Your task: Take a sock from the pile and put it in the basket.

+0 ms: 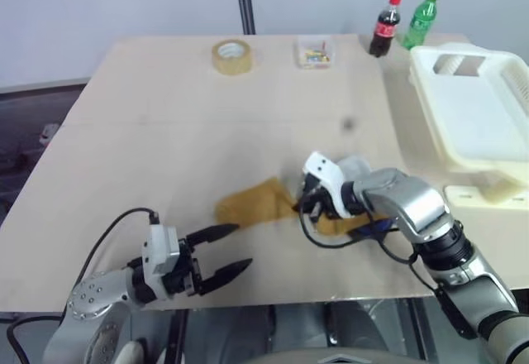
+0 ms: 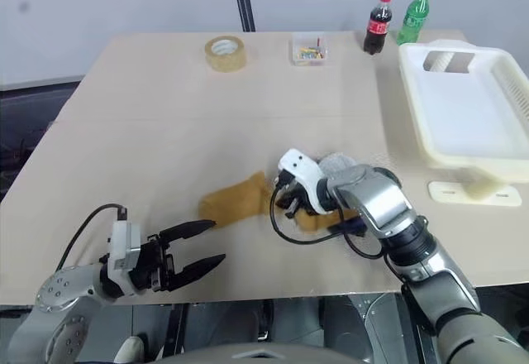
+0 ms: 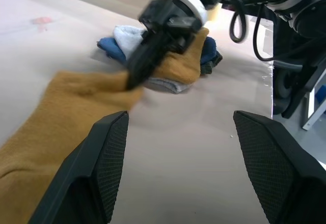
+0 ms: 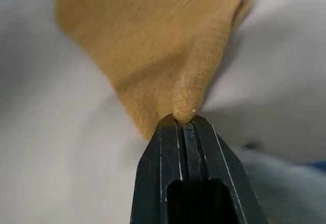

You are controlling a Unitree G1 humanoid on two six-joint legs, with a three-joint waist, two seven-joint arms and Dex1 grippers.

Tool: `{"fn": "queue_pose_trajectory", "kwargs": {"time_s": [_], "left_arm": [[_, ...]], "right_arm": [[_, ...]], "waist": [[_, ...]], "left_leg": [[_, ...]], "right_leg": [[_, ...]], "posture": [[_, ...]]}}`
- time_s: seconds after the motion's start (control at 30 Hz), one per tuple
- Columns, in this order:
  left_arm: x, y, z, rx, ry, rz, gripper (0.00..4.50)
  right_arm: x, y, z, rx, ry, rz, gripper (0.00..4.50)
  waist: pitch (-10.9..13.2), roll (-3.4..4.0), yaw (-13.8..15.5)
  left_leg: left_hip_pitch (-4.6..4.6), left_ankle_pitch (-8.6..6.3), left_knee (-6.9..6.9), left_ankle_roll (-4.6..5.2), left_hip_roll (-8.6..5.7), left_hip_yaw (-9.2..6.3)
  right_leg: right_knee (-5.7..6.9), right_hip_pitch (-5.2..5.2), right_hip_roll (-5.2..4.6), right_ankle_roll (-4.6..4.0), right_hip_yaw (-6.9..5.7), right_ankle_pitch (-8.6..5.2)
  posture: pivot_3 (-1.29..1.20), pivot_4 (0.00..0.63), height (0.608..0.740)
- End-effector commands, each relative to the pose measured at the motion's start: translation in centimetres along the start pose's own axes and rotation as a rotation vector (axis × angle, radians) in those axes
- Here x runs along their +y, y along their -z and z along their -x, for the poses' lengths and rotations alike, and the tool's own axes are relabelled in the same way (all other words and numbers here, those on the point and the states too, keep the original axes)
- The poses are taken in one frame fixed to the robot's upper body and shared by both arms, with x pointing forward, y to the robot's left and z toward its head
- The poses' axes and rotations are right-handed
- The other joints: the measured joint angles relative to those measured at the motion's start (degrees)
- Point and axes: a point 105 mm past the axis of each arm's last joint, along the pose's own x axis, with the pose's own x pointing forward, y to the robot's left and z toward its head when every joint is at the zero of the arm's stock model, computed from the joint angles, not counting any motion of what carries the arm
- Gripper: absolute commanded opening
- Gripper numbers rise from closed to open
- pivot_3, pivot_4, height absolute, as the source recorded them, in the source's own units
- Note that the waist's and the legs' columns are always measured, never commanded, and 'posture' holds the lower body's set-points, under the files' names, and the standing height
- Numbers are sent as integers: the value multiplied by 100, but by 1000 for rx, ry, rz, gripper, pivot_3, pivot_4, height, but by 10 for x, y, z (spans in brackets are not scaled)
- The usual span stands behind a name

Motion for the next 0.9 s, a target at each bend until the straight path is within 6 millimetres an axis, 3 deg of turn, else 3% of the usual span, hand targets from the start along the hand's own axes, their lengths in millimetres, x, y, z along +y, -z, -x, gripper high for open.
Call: {"fn": "queue_pose_trajectory", "kwargs": {"time_s": [0.03, 0.27, 0.37, 0.47, 0.5, 0.77, 0.9], "left_arm": [[-2, -10, 1, -20, 22, -24, 3488], [-1, -10, 3, -8, 24, -24, 3488], [-1, -9, 3, -7, 28, -26, 3488], [1, -10, 3, -10, 29, -29, 3488], [1, -10, 3, -11, 28, -30, 3488], [6, -10, 0, -22, 28, -35, 3488], [7, -8, -2, -23, 45, -32, 3488]], "right_arm": [[23, -3, -12, -3, -87, -33, 22], [38, -7, -20, -3, -124, -64, 22], [37, -5, -16, -6, -110, -45, 760], [34, -8, -9, -36, -84, -35, 1845], [36, -10, 0, -56, -101, -19, 2246], [19, -18, 67, -194, 33, 232, 2246], [8, 2, 89, -168, 114, 376, 2246]], "waist": [[-1, -1, 0], [-1, -1, 14], [-1, -1, 16], [-1, -1, 13], [0, 0, 19], [1, -2, 32], [2, -4, 35]], "left_leg": [[0, 0, 0, 0, 1, -1], [0, 1, 0, -1, -2, 0], [0, 1, 0, -1, -2, -1], [0, 1, 0, -1, -2, -1], [0, 1, 0, -1, -1, -2], [-3, 1, 1, -1, -5, -4], [-3, 1, 1, -1, -2, -4]], "right_leg": [[1, 0, 3, 0, 0, 0], [-1, 0, -2, 0, 0, 0], [-2, 0, -2, 0, -2, 0], [-1, 0, -2, 0, -2, 0], [0, 0, -1, 0, -2, 0], [-8, 4, -4, 2, -7, -1], [-11, 8, -1, 2, -8, -1]], "posture": [[0, 150, 740], [0, 150, 740], [0, 150, 740], [0, 150, 740], [0, 150, 740], [0, 150, 740], [0, 150, 740]]}}
